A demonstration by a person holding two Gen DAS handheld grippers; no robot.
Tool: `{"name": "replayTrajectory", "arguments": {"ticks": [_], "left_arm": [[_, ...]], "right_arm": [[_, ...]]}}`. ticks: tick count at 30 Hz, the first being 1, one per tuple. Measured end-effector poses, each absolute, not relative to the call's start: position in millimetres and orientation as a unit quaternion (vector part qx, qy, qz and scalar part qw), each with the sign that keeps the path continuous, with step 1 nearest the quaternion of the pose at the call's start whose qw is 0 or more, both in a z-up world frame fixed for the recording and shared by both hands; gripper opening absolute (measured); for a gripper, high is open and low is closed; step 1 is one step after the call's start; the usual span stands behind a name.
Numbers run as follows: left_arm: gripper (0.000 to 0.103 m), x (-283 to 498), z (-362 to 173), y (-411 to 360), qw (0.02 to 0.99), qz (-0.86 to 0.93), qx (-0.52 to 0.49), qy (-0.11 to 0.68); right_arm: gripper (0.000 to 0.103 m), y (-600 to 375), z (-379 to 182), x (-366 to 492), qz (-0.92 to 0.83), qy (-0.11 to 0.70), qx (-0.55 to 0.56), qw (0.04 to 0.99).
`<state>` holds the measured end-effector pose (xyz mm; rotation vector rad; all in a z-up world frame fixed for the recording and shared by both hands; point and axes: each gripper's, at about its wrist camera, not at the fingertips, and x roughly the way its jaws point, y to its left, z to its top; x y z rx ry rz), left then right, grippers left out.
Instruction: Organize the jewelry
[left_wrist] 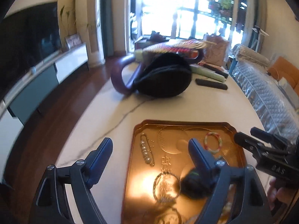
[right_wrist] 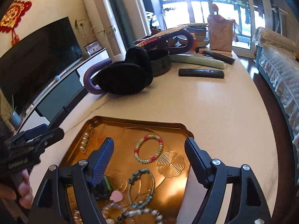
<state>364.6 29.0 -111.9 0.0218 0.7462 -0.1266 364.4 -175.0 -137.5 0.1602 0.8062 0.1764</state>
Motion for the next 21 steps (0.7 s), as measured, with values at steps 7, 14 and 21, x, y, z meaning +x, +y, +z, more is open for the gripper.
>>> {"name": "replayTrajectory", "arguments": {"ticks": [7,14,21], "left_arm": [[0.094,267,-36,23,0.945,-0.031,0.007,0.324],[0.103,159,19,21,0.965,0.038,0.003,0.259],[0.103,102,31,23,0.959,0.008,-0.016,0.282]], "right_arm": [[0.079,-158,-71,276,0.1,0.351,0.086,0.927],[0.093,-145,-1,185,0.069,0.317,0.057,0.944],[0.097,-135,-10,125,0.069,0.374,0.046,0.924]]}}
